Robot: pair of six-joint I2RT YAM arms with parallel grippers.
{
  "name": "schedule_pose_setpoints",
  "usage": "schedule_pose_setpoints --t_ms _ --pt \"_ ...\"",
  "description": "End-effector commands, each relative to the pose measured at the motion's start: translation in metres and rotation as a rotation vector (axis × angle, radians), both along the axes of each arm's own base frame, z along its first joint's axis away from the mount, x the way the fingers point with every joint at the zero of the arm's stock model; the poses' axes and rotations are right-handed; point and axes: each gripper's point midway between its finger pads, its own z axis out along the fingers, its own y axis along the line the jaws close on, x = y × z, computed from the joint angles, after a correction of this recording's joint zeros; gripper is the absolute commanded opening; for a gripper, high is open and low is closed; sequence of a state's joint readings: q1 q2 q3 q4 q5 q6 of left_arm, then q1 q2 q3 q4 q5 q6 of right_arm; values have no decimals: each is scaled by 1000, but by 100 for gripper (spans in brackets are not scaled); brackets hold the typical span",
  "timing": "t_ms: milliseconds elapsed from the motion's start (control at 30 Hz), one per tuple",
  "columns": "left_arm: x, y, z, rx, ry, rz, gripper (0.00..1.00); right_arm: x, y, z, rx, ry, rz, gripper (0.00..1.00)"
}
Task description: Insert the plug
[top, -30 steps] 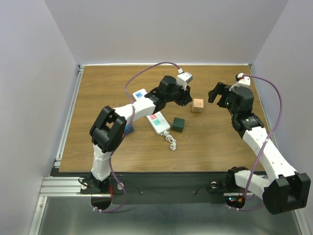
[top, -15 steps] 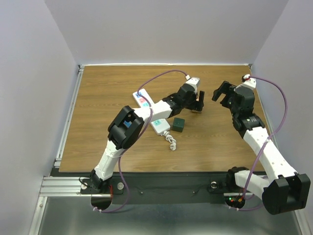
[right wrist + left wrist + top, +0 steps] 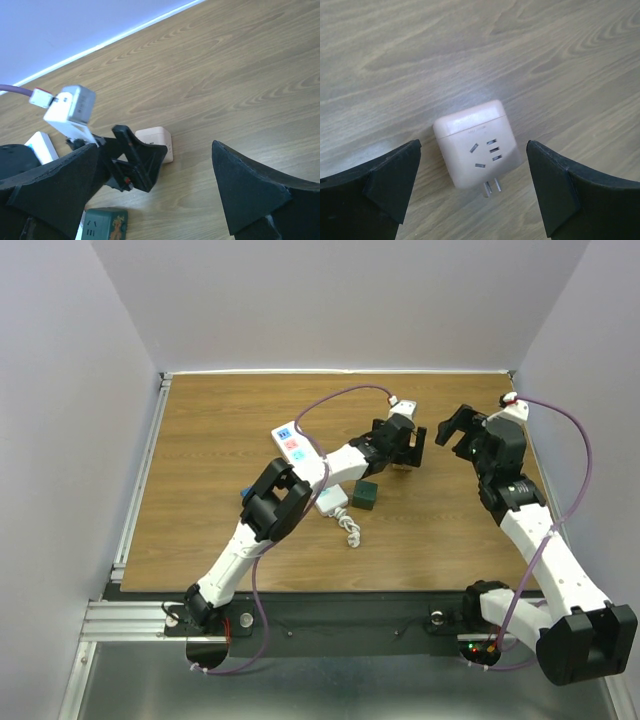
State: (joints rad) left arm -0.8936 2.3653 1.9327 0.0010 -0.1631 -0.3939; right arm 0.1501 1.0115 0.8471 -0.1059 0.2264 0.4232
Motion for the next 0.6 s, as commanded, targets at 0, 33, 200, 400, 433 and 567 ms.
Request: schedule_pose_setpoints --t_ms 0,33,200,400,433,567 --pt "5 -5 20 17 -40 19 99 -1 -1 27 24 -70 1 100" --pt "2 -3 15 37 -32 17 99 -1 -1 27 26 -71 1 100" --pt "2 -8 3 47 -20 -3 99 -1 1 26 30 -69 13 100" --pt "4 -11 3 43 -38 -15 98 -2 0 23 18 -64 11 100" --pt "5 -13 6 31 -49 -18 96 -3 0 23 16 -65 9 100" --pt "4 -21 3 20 -57 -60 91 -2 2 19 13 -57 22 100"
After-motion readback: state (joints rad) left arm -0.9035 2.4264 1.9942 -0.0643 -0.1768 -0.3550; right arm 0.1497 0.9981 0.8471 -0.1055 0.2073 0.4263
